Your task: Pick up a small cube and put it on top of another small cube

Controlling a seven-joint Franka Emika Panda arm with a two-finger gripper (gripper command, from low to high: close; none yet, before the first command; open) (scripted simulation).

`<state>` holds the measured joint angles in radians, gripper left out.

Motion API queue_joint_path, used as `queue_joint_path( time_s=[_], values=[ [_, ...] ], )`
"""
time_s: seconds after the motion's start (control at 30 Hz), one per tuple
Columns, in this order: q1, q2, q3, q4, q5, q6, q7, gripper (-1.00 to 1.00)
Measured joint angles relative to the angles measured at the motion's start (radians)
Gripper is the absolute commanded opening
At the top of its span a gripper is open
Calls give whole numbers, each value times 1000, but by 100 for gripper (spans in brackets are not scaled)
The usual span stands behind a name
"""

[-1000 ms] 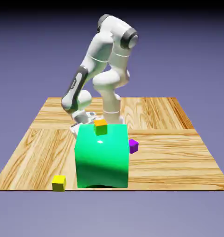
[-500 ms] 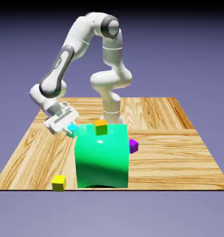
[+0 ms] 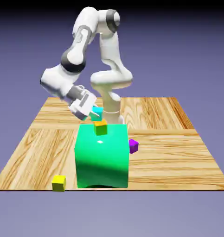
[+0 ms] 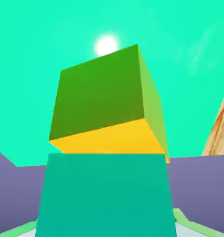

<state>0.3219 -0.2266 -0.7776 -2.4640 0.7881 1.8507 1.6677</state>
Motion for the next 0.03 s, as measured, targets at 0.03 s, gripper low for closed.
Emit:
queue_joint_path(
  time_s=[0.03],
  values=[
    [-15,-16,-12,34,-32,-43,25,100]
  ],
)
